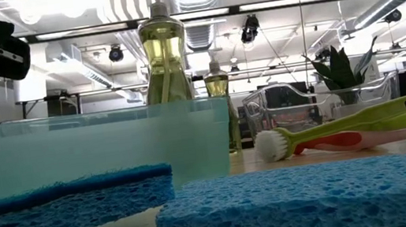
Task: Pick & Place Kitchen Sink Supplies
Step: Put the green soap dispenser into the green bin
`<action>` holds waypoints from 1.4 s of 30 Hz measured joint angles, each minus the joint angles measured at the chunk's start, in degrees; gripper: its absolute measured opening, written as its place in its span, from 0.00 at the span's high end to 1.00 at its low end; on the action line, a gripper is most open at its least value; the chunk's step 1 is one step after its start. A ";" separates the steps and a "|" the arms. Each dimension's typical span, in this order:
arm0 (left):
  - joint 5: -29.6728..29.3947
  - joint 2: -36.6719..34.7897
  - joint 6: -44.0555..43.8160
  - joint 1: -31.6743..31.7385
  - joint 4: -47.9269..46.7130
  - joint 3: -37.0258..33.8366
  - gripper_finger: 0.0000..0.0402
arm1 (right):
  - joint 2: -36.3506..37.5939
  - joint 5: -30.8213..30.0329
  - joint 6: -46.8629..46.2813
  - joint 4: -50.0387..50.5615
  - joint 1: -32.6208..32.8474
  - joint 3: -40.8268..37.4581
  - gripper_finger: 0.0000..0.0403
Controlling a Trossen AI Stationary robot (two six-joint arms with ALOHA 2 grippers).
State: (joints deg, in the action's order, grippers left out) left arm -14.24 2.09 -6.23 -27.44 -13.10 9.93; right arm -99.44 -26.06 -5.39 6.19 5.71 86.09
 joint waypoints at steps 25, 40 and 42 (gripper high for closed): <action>0.00 0.00 0.00 -0.02 -0.38 0.02 1.00 | 13.13 -14.41 -14.35 20.49 -8.13 -14.26 0.20; 0.00 0.00 0.01 0.00 -0.30 0.01 1.00 | 17.04 -1.85 -7.89 -4.27 -17.84 -31.23 0.26; -0.01 0.00 0.01 -0.01 -0.28 0.00 1.00 | 17.57 -0.86 -6.26 -7.98 -19.41 -33.16 0.26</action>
State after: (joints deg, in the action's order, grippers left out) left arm -14.25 2.09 -6.22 -27.45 -13.39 9.93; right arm -81.87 -26.92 -11.65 -1.78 -13.70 52.93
